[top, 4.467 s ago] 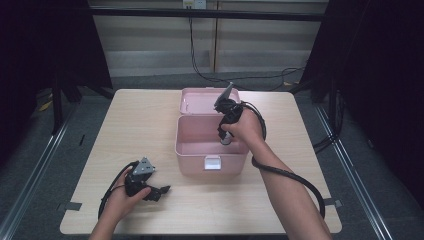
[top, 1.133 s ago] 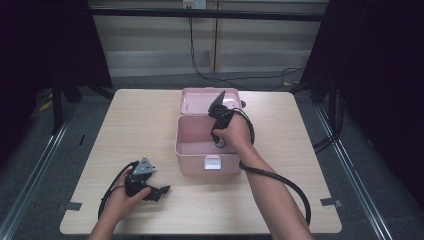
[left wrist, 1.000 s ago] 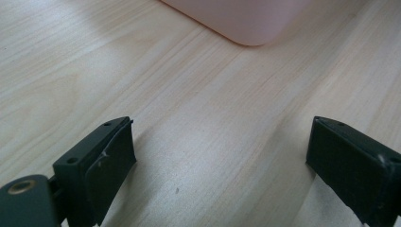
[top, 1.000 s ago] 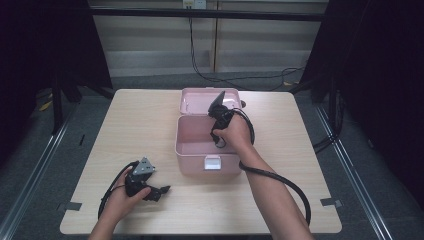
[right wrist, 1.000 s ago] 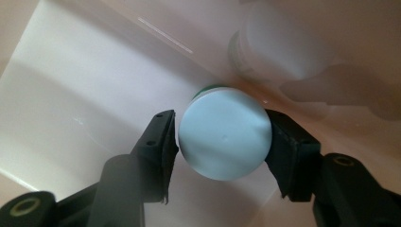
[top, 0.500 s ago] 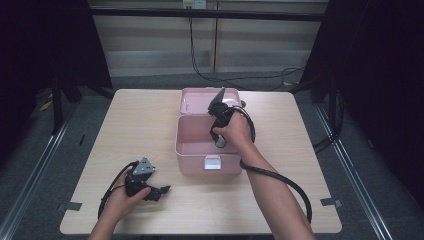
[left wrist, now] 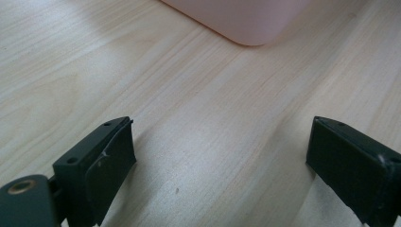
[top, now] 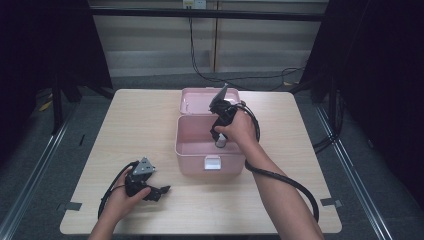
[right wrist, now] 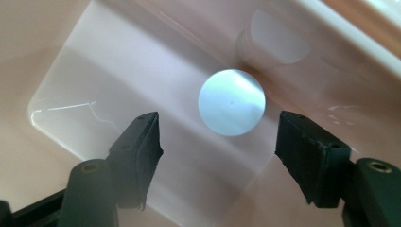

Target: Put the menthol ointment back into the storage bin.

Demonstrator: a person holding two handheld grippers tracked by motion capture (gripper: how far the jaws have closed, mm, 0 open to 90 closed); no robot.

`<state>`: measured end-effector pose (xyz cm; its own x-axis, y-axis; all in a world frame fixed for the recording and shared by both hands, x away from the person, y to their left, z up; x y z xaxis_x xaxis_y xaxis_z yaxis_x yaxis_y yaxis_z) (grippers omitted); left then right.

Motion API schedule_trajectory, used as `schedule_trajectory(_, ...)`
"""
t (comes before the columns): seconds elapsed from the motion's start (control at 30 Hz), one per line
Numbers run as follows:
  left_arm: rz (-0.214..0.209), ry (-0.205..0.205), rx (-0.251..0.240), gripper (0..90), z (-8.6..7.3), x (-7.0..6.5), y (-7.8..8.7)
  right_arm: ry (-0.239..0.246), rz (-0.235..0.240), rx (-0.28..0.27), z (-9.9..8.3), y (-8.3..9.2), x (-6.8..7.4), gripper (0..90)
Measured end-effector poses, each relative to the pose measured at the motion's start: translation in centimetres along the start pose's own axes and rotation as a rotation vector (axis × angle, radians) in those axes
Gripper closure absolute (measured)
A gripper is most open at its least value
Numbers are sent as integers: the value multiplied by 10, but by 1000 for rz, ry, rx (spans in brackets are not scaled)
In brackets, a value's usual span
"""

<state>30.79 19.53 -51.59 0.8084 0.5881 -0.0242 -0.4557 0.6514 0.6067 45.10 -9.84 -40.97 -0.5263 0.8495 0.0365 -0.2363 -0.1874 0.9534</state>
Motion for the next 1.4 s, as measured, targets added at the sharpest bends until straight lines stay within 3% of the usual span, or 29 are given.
schedule_trajectory(0.9,0,-1,0,79,0,0,0,126,57,-54,-14,55,14,237)
schedule_trajectory(1.4,3,0,-1,79,0,0,0,150,64,-40,-29,92,3,240)
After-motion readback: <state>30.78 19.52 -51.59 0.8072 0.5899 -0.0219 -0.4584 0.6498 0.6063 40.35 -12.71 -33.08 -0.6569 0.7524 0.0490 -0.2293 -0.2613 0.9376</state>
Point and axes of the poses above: each handheld gripper's, and its own axes: y roughly backward along the jaws, z roughly out of its top, x roughly to its left, the point moved 1 cm from there along -y, roughly forward along the jaws, and after that the axes turned 7 degrees about -x, right-handed, at the moved point
